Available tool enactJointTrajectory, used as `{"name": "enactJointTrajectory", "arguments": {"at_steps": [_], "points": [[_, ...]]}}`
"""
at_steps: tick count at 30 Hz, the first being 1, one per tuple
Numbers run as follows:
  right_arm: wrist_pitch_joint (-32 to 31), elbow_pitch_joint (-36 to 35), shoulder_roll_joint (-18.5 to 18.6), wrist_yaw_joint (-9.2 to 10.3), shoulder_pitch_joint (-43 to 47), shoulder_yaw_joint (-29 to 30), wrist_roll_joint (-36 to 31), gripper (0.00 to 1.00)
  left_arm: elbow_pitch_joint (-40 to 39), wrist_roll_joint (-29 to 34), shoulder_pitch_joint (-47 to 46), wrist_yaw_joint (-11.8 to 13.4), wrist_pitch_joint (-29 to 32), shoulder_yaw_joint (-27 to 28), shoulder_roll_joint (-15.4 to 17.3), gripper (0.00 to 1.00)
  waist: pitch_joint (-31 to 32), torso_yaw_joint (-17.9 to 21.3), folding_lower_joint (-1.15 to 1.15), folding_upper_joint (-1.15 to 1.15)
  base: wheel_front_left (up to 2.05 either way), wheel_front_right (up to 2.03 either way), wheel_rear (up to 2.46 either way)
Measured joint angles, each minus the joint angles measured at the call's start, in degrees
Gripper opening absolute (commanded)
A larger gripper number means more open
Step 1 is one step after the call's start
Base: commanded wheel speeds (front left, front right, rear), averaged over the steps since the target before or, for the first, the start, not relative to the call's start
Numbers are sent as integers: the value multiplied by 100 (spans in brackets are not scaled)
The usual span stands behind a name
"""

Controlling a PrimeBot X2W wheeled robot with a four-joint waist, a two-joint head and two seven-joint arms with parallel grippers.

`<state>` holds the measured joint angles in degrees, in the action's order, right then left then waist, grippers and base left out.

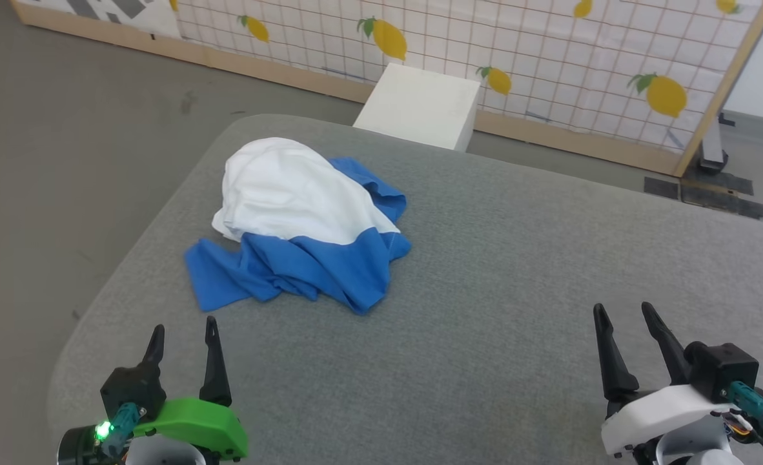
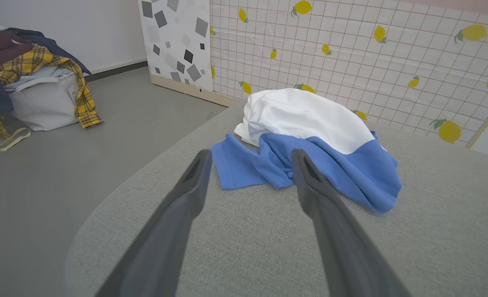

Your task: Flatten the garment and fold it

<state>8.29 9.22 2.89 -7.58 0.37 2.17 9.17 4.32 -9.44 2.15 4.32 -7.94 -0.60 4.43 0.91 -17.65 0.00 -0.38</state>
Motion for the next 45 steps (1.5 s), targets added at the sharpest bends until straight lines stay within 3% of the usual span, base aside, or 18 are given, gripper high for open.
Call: {"name": "enactJointTrajectory", "arguments": {"at_steps": [16,38,45], "points": [[201,231,-1,0,102,-27,107,100,78,-267,122,135,-182,-33,96,100,87,-441,0,0,0,0,0],[310,311,-1,0,122,32,186,100,266,-649,80,278,-434,-160,146,100,-24,-676,0,0,0,0,0],[288,219,-1,0,126,135,183,100,424,-1189,-868,-58,-51,-185,231,100,-158,-661,0,0,0,0,0]]}}
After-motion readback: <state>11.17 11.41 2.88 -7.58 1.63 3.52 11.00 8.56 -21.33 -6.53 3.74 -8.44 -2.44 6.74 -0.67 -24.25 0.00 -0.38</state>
